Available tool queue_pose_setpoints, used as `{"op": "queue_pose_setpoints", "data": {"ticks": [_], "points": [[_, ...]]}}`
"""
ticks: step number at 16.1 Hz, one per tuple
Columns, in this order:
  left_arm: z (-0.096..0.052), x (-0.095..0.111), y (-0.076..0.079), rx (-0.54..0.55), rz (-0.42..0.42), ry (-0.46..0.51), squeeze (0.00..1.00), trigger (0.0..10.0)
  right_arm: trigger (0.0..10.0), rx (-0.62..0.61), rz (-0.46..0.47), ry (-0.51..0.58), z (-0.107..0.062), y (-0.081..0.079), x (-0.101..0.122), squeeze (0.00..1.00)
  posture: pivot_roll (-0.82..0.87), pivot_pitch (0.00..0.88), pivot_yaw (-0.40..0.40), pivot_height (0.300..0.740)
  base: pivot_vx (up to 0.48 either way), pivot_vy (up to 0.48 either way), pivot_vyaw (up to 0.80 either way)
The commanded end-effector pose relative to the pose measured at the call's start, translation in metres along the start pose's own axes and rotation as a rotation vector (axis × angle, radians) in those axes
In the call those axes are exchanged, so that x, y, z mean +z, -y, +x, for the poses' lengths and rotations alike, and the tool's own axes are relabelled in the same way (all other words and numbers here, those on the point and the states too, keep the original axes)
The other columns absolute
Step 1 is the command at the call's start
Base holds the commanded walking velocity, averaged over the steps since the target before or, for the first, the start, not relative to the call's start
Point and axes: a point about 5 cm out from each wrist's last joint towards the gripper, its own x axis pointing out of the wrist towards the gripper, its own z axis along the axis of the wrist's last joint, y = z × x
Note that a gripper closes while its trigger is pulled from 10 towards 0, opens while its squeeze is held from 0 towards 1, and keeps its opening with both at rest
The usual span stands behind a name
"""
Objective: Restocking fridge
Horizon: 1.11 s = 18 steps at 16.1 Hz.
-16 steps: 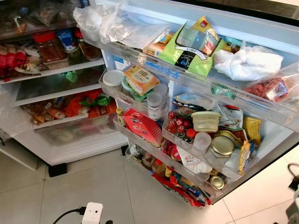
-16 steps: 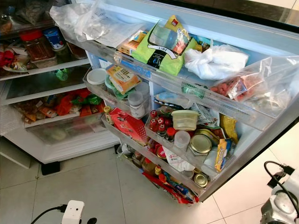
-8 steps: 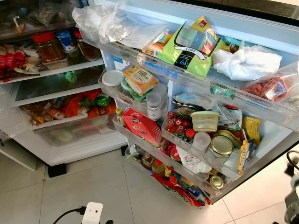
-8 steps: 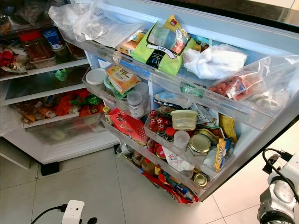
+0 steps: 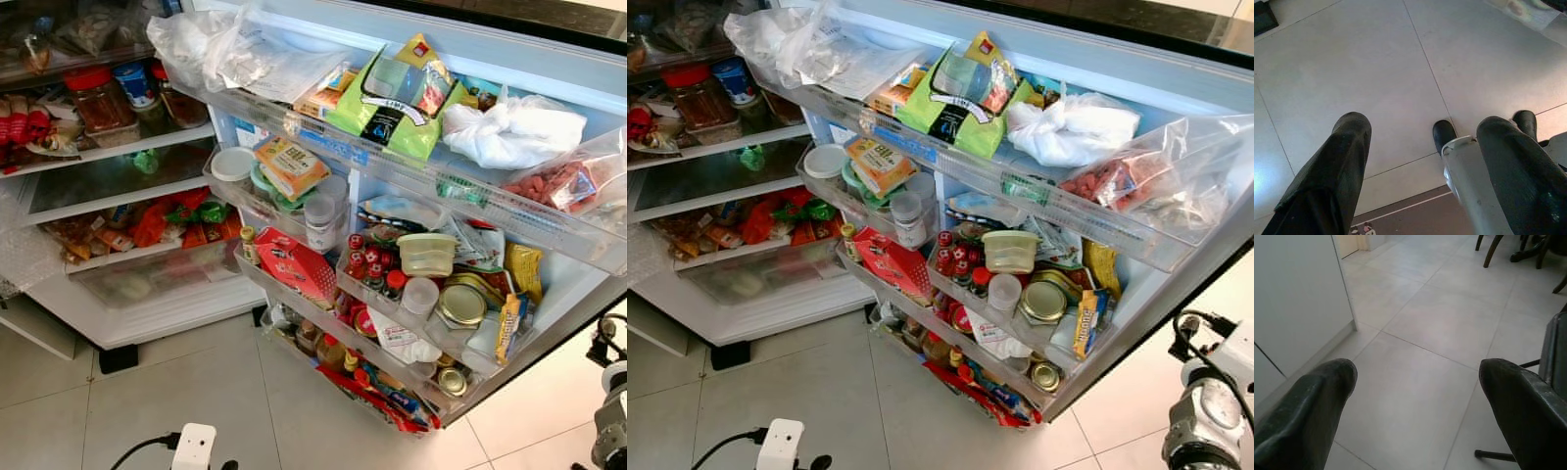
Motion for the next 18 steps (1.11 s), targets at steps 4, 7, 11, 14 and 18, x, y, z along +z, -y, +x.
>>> {"op": "queue_pose_setpoints", "data": {"ticks": [4,7,11,14,18], "points": [[-0.003,-0.010,0.001,-0.015,-0.017,-0.035,0.00,10.0,10.0,0.068,0.037,-0.036,-0.003,-0.006,-0.009,0.00,-0.06,0.123,0.044,0.740,0.000,0.000,0.00],[-0.003,-0.012,0.001,-0.021,-0.022,-0.042,0.00,10.0,10.0,0.100,0.058,-0.065,-0.008,-0.004,-0.019,0.00,-0.06,0.121,0.043,0.740,0.000,0.000,0.00],[-0.003,-0.012,0.001,-0.022,-0.023,-0.043,0.00,10.0,10.0,0.108,0.069,-0.073,-0.011,0.005,-0.024,0.00,-0.06,0.121,0.041,0.740,0.000,0.000,0.00],[-0.002,-0.009,0.006,-0.032,-0.026,-0.036,0.00,10.0,10.0,0.143,0.074,-0.089,-0.014,0.007,-0.028,0.00,-0.07,0.119,0.040,0.740,0.000,0.000,0.00],[0.000,-0.006,0.011,-0.046,-0.033,-0.024,0.00,10.0,10.0,0.222,0.095,-0.106,-0.016,0.008,-0.031,0.00,-0.07,0.117,0.038,0.740,0.000,0.000,0.00]]}}
